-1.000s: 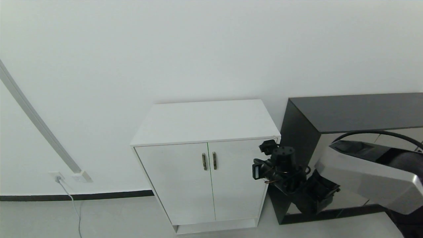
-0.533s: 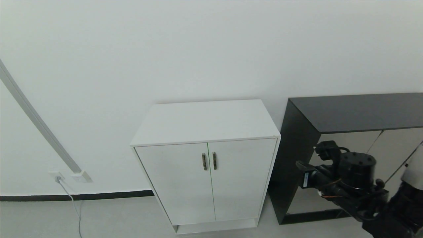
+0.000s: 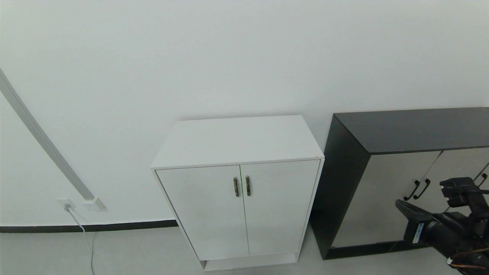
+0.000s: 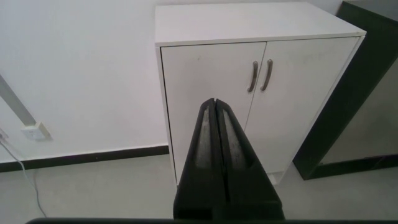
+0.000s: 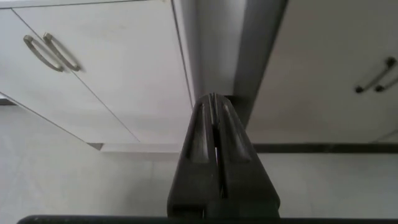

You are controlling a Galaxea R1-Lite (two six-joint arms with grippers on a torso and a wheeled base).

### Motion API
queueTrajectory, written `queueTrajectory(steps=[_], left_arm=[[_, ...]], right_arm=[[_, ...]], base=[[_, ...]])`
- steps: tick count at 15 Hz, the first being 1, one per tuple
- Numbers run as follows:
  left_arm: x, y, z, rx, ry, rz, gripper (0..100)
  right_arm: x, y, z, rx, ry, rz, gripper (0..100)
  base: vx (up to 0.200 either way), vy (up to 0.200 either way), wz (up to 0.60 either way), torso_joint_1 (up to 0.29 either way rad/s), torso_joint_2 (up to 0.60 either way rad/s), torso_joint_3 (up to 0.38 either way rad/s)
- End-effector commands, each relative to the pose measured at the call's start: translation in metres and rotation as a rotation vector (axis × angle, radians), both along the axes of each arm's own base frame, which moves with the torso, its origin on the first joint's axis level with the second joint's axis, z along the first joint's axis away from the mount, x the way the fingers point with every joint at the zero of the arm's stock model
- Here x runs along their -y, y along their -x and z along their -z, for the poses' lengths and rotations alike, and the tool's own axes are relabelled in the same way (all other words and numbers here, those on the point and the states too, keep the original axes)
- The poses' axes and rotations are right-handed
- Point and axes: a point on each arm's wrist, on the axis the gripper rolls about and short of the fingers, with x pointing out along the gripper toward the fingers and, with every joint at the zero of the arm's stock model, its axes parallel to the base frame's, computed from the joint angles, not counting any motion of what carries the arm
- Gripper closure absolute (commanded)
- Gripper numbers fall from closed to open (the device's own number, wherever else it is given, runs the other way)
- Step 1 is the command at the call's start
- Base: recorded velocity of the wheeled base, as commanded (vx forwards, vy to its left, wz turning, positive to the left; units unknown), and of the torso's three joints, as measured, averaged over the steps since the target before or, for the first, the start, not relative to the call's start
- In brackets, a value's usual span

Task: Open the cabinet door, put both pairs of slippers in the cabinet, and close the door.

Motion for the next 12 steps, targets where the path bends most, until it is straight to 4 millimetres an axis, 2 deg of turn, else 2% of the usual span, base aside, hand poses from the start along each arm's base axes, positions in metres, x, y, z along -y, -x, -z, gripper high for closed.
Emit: queueTrajectory(steps=[1, 4, 12], left_arm=[[0.0, 0.0, 0.0, 0.0, 0.001, 0.0, 100], [0.0, 0.0, 0.0, 0.0, 0.001, 0.0, 100], [0.0, 0.0, 0.0, -0.002, -0.001, 0.001, 100]], right_arm=[[0.017, 0.02, -0.011, 0.04, -0.008, 0.061, 100], [0.033, 0.039, -0.018, 0.038, 0.013, 0.132, 100], [0.05, 0.112, -0.021, -0.025, 0.059, 0.095, 100]], base=[[0.0, 0.0, 0.0, 0.0, 0.0, 0.0], [0.0, 0.0, 0.0, 0.0, 0.0, 0.0], [0.0, 0.0, 0.0, 0.0, 0.0, 0.0]])
